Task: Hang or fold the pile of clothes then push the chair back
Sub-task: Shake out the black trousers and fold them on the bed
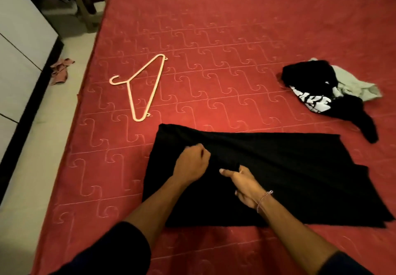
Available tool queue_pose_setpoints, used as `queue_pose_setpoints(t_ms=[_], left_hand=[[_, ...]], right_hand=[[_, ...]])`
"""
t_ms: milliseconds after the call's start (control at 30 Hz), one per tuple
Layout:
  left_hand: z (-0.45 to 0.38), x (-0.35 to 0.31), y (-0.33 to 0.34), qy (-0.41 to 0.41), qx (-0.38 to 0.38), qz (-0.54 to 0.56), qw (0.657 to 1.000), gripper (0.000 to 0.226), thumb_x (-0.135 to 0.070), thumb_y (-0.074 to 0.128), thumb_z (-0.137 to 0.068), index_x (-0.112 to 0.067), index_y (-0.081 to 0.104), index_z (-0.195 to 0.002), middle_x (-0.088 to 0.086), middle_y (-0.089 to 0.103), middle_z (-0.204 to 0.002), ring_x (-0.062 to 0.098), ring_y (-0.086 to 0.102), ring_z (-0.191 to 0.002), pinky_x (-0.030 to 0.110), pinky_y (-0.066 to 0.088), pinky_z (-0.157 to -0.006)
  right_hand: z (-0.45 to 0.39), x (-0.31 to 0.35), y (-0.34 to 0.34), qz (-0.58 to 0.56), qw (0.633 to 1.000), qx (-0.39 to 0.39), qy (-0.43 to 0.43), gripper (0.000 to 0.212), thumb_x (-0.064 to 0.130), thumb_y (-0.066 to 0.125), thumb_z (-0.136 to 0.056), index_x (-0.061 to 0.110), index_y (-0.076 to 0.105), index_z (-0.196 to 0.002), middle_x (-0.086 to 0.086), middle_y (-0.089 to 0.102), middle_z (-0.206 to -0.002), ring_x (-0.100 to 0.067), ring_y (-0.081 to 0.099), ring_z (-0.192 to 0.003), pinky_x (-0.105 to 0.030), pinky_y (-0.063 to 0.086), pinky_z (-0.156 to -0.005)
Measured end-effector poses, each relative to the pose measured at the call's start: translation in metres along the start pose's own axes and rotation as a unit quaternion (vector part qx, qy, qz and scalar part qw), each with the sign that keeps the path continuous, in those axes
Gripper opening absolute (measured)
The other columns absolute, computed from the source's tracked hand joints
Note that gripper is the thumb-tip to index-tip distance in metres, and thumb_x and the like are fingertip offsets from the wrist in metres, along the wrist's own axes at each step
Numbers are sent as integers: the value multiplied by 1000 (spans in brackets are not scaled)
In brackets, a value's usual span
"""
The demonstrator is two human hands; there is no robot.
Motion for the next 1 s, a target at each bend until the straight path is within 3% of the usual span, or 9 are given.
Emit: queue_pose_setpoints(t_ms=[67, 133, 233, 400, 533, 633, 767, 900, 1000], left_hand=[[-14, -8, 10, 60, -35, -102, 992, 22, -28, 47, -99, -13, 62, -106, 6, 60, -107, 23, 54, -104, 42, 48, -88], [-29, -11, 16, 97, -9, -196, 976, 29, -28, 45, -101, -14, 60, -120, 5, 57, -118, 24, 51, -110, 41, 47, -92], [-47, -15, 30, 131, 38, -296, 945, 34, -33, 41, -102, -15, 59, -125, 7, 56, -123, 25, 52, -111, 39, 44, -96], [-66, -33, 49, 102, 43, -287, 951, 49, -36, 42, -102, -20, 42, -148, 12, 40, -149, 33, 40, -133, 48, 45, -101], [-72, -45, 60, 62, 44, -337, 938, 59, -43, 37, -102, -25, 25, -157, 17, 25, -161, 39, 31, -140, 52, 42, -103], [-71, -57, 67, 32, 38, -346, 937, 62, -48, 32, -102, -26, 19, -158, 21, 17, -162, 43, 27, -142, 54, 39, -105], [-70, -58, 69, 20, 33, -358, 933, 65, -51, 32, -100, -27, 16, -159, 20, 15, -163, 42, 24, -144, 58, 34, -109], [-69, -56, 66, 26, 43, -381, 923, 70, -53, 37, -98, -28, 12, -159, 19, 14, -164, 41, 22, -146, 60, 35, -108], [-70, -59, 65, 23, 46, -389, 920, 76, -56, 42, -96, -26, 15, -159, 22, 17, -162, 43, 26, -144, 60, 34, -109]], right_hand=[[-4, 3, -24, 13, 1000, -7, -8, 24, 6, 65, -94, 10, 68, -118, -9, 77, -102, -25, 75, -94, -39, 61, -84], [-9, 9, -46, 20, 1000, -13, -5, 24, 7, 66, -93, 9, 68, -116, -10, 77, -101, -25, 75, -93, -41, 61, -86], [-15, 19, -84, 21, 1000, -17, 4, 25, 9, 68, -89, 11, 67, -114, -13, 76, -103, -27, 75, -92, -45, 61, -86], [-25, 27, -154, 11, 999, -35, -1, 58, 10, 73, -80, 29, 55, -132, -10, 73, -113, -27, 73, -100, -45, 60, -89], [-31, 44, -205, 93, 994, -55, -23, 97, 16, 77, -80, 36, 22, -157, 1, 58, -138, -18, 62, -118, -39, 53, -102], [-38, 57, -229, 112, 991, -71, -33, 119, 27, 82, -70, 40, 3, -158, 2, 56, -142, -16, 62, -119, -39, 52, -104], [-41, 72, -256, 152, 981, -109, -46, 117, 21, 80, -81, 34, -6, -159, -1, 54, -142, -16, 63, -113, -32, 54, -97], [-43, 88, -279, 227, 960, -146, -71, 115, 17, 81, -83, 23, -4, -160, -13, 34, -159, -25, 47, -138, -28, 46, -101], [-42, 100, -294, 345, 916, -178, -100, 117, 27, 83, -78, 19, 0, -161, -8, 32, -158, -24, 55, -125, -32, 53, -94]])
Point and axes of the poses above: each hand's wrist, its own z-axis away from the middle knuckle, its own y-axis out of the palm, x = y × z, the point moved 2 cm from there along -z, towards the middle knuckle
